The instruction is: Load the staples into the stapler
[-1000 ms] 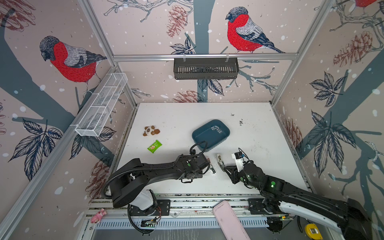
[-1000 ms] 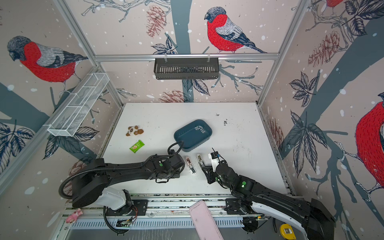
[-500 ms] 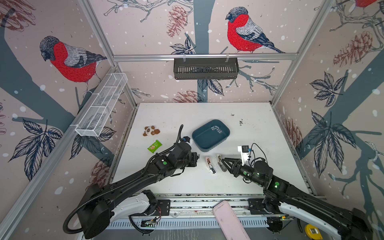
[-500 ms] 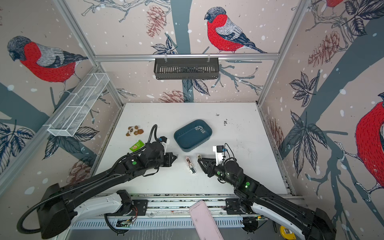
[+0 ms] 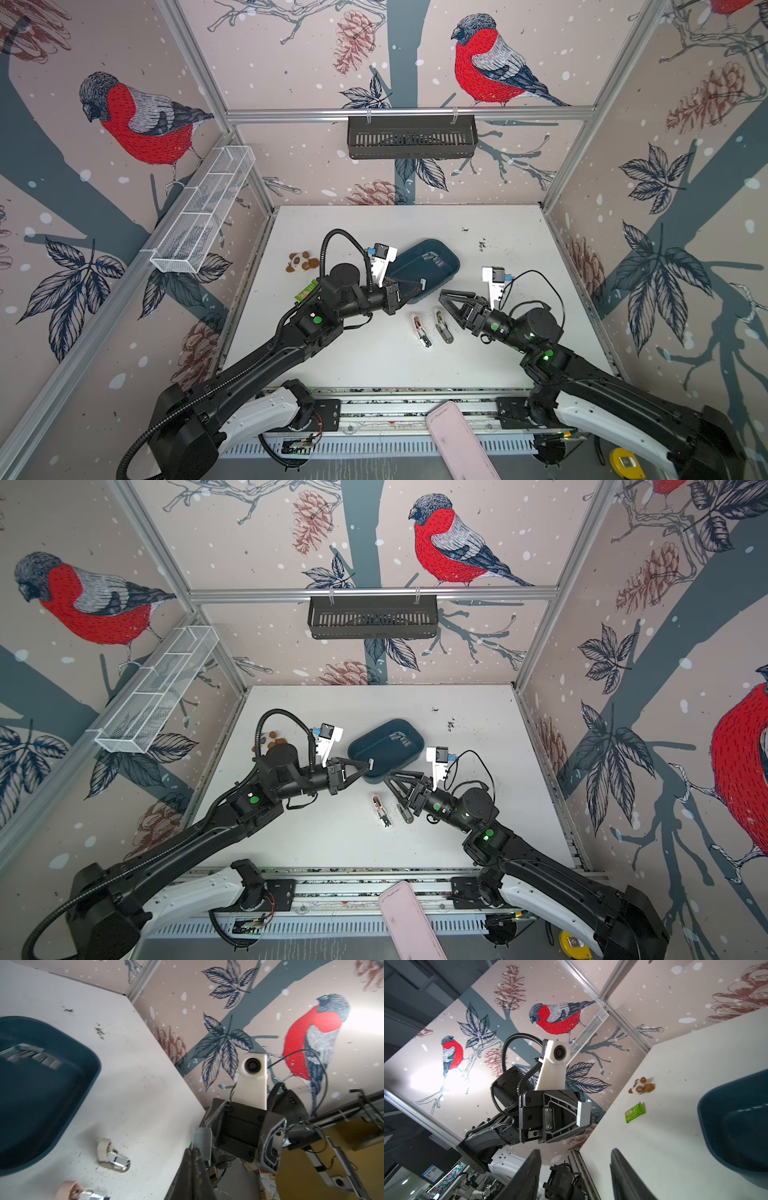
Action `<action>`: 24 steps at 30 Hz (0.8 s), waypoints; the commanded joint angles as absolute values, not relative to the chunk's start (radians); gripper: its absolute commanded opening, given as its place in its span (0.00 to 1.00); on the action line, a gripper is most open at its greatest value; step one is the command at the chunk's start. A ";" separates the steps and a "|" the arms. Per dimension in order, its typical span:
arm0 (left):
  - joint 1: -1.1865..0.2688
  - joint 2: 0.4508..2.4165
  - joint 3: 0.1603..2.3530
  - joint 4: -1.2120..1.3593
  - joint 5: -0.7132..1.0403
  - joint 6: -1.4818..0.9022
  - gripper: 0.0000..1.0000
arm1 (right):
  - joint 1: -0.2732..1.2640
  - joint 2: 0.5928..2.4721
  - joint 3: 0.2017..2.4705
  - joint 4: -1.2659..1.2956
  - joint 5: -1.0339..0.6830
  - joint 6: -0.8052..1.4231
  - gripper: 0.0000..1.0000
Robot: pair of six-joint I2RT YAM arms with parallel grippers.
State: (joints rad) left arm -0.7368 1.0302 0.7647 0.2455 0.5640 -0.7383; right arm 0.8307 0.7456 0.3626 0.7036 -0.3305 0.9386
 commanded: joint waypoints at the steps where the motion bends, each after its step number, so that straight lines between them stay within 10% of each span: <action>1: -0.733 1.046 0.793 0.439 0.697 -0.799 0.00 | 0.818 0.751 0.397 0.798 -0.393 0.925 0.57; 24: -0.726 1.088 0.788 0.664 0.780 -0.911 0.00 | 0.742 0.838 0.545 0.833 -0.483 0.925 0.57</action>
State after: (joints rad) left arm -0.7284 1.0885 0.7914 0.5922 0.7666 -0.8948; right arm 0.7376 0.8295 0.5278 0.7670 -0.4801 0.9352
